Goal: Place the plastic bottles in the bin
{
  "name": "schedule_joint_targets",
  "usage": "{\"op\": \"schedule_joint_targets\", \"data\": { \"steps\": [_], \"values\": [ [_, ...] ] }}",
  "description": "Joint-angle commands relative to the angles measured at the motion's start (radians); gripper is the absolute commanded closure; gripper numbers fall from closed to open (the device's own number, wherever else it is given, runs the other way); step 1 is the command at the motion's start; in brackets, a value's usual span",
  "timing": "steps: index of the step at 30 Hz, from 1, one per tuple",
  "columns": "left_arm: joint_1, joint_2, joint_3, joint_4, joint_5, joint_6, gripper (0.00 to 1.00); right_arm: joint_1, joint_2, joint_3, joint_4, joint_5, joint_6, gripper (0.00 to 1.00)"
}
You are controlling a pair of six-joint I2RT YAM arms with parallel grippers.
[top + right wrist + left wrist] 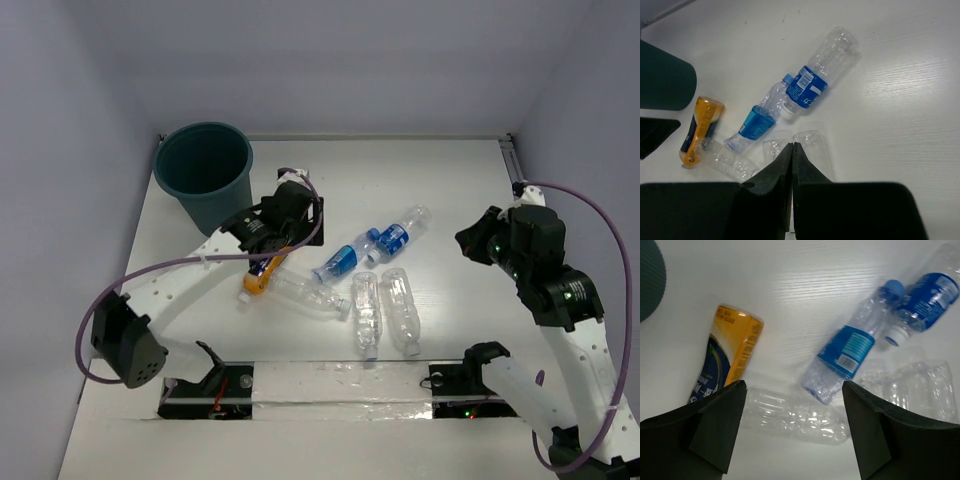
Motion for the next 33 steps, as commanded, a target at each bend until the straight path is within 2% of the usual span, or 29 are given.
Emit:
{"op": "schedule_joint_targets", "data": {
  "steps": [1, 4, 5, 6, 7, 9, 10, 13, 18, 26, 29, 31, 33],
  "values": [
    [0.064, 0.044, -0.014, 0.013, -0.020, 0.019, 0.25, -0.009, 0.000, -0.005, 0.061, -0.030, 0.002, 0.94],
    [0.073, 0.106, -0.018, 0.027, -0.078, 0.063, 0.20, -0.009, -0.001, -0.037, 0.081, -0.041, 0.001, 0.72],
    [0.084, 0.135, -0.021, 0.030, -0.106, 0.075, 0.20, -0.009, 0.003, -0.046, 0.096, -0.041, 0.002, 0.56],
    [0.084, 0.149, -0.024, 0.035, -0.114, 0.098, 0.20, -0.009, 0.005, -0.070, 0.108, -0.054, 0.007, 0.49],
    [0.098, 0.173, -0.028, 0.049, -0.121, 0.108, 0.19, -0.018, 0.006, -0.083, 0.118, -0.076, 0.012, 0.37],
    [0.113, 0.195, -0.038, 0.061, -0.129, 0.128, 0.19, -0.018, 0.016, -0.112, 0.142, -0.090, 0.024, 0.28],
    [0.127, 0.210, -0.041, 0.084, -0.126, 0.137, 0.18, -0.018, 0.019, -0.123, 0.151, -0.093, 0.030, 0.20],
    [0.150, 0.245, -0.053, 0.107, -0.098, 0.171, 0.18, -0.027, 0.026, -0.163, 0.188, -0.105, 0.047, 0.10],
    [0.185, 0.305, -0.070, 0.130, -0.071, 0.209, 0.17, -0.047, 0.060, -0.204, 0.248, -0.096, 0.070, 0.01],
    [0.216, 0.406, -0.088, 0.176, -0.039, 0.263, 0.17, -0.092, 0.239, -0.224, 0.390, -0.076, 0.122, 0.00],
    [0.225, 0.419, -0.091, 0.191, -0.039, 0.273, 0.25, -0.101, 0.314, -0.206, 0.455, -0.071, 0.151, 0.00],
    [0.237, 0.423, -0.094, 0.198, -0.038, 0.281, 0.34, -0.101, 0.406, -0.181, 0.476, -0.071, 0.179, 0.00],
    [0.247, 0.425, -0.099, 0.204, -0.045, 0.289, 0.38, -0.101, 0.498, -0.170, 0.509, -0.071, 0.211, 0.00]
  ]
}}
